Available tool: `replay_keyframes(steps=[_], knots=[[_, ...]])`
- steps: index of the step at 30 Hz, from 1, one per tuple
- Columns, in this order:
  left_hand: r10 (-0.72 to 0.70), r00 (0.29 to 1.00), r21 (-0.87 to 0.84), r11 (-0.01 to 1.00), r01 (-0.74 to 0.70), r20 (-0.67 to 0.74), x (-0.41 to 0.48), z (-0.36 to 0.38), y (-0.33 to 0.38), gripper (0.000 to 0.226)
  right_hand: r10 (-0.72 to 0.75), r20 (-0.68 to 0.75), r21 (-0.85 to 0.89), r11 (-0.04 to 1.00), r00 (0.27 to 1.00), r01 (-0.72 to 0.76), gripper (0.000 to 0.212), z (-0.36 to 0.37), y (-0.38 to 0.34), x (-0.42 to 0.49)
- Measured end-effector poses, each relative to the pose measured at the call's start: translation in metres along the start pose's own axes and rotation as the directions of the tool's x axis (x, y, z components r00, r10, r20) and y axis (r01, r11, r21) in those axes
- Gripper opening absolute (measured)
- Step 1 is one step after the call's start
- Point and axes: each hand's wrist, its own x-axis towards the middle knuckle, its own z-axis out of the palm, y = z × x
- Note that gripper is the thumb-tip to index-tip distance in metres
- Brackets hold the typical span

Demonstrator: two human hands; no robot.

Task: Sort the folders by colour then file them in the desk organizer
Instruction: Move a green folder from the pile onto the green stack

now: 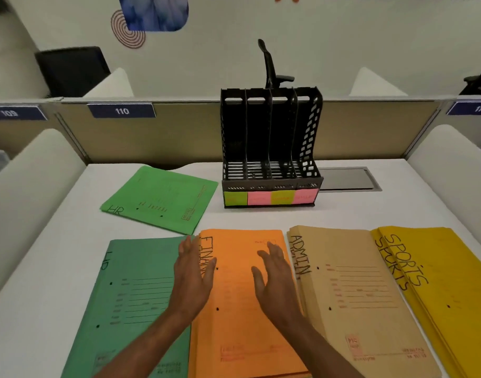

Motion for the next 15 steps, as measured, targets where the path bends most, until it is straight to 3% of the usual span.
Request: replay_keyframes(steps=[9, 15], knots=[[-0.073, 0.989, 0.086, 0.993, 0.084, -0.132, 0.055, -0.072, -0.082, 0.072, -0.126, 0.156, -0.015, 0.991, 0.98, 0.13, 0.044, 0.082, -0.081, 0.054], [-0.094, 0.987, 0.14, 0.984, 0.112, -0.129, 0.089, -0.093, -0.131, 0.071, -0.065, 0.249, -0.042, 0.996, 0.966, 0.078, 0.05, 0.128, -0.113, 0.085]])
